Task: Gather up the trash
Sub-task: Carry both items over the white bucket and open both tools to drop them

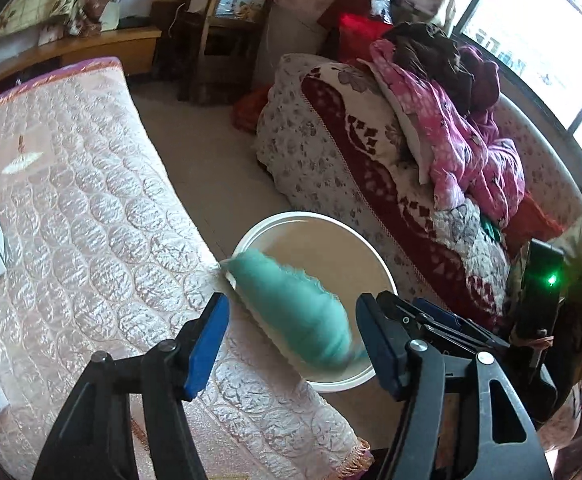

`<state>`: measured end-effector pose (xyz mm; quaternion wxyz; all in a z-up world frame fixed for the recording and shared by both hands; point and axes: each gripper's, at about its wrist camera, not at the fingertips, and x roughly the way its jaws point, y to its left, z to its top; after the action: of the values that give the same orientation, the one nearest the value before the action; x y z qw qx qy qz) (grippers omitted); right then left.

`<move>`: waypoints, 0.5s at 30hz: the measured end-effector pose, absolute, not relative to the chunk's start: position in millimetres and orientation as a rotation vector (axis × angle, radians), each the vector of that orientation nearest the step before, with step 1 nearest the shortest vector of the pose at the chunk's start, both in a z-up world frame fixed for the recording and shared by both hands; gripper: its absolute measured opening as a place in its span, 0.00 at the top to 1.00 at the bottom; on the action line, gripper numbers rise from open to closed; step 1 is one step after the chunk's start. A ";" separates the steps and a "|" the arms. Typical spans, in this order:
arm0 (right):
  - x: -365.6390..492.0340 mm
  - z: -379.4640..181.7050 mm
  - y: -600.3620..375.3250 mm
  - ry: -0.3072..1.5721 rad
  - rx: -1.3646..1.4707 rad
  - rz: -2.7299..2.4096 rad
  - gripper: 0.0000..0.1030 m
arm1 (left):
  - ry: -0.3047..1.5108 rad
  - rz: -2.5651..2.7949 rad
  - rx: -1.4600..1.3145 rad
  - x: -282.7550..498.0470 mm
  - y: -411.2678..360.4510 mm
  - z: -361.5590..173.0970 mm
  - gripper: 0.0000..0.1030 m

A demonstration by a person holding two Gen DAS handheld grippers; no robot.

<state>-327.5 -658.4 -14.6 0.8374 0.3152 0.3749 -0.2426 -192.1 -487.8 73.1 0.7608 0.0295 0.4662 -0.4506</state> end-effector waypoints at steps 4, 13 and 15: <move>-327.6 -17.1 -657.3 0.809 0.669 -0.516 0.25 | 1.000 -0.954 0.080 -193.9 -476.6 76.6 0.35; -321.0 -9.9 -634.7 0.856 0.597 -0.485 0.25 | 0.914 -0.840 0.142 -200.9 -436.8 91.1 0.35; -319.5 -3.9 -626.9 0.852 0.573 -0.480 0.25 | 0.900 -0.817 0.143 -201.8 -426.2 94.1 0.35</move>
<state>-319.5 -626.9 -3.9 0.8437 0.2713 0.4036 -0.2275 -201.8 -426.2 94.1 0.8184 0.0673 0.4226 -0.3836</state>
